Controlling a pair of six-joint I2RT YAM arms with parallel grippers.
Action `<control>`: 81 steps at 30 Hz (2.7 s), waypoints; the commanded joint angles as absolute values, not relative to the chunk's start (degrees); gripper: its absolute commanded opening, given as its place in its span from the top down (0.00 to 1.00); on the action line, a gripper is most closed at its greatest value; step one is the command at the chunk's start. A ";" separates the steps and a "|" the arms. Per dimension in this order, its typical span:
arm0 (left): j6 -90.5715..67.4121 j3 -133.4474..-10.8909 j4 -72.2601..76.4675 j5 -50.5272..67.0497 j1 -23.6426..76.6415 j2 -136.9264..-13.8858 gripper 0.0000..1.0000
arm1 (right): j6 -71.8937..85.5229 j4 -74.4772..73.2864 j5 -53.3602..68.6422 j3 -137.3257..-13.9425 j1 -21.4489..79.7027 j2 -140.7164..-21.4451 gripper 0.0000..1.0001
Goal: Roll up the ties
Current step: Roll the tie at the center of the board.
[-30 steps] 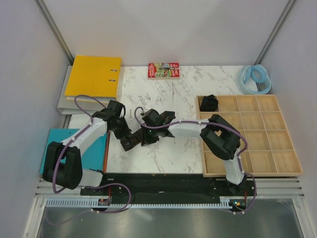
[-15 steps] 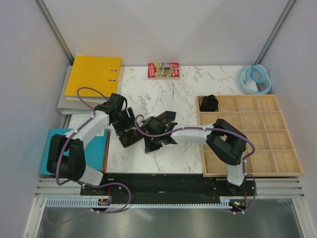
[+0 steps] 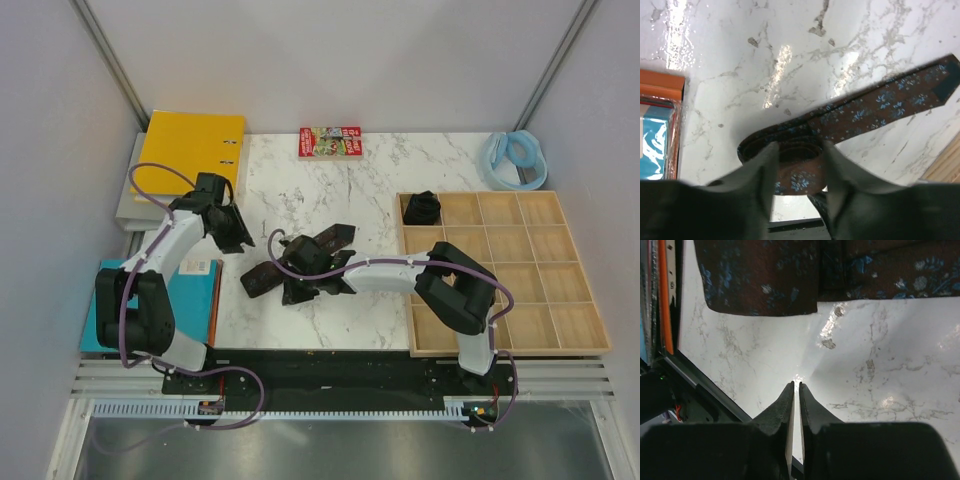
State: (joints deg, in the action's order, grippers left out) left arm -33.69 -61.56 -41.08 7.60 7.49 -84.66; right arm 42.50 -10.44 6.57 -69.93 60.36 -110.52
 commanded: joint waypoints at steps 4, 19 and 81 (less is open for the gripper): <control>-28.30 -61.35 -39.38 8.17 6.68 -92.98 0.71 | 43.42 -2.20 6.85 -74.96 60.82 -115.48 0.86; -27.42 -57.75 -37.88 14.23 7.29 -97.99 0.77 | 38.68 2.98 3.52 -74.37 60.29 -121.55 0.88; -45.53 -33.31 -36.57 10.11 2.46 -46.05 0.43 | 29.80 -17.93 11.34 -92.90 53.88 -121.46 0.88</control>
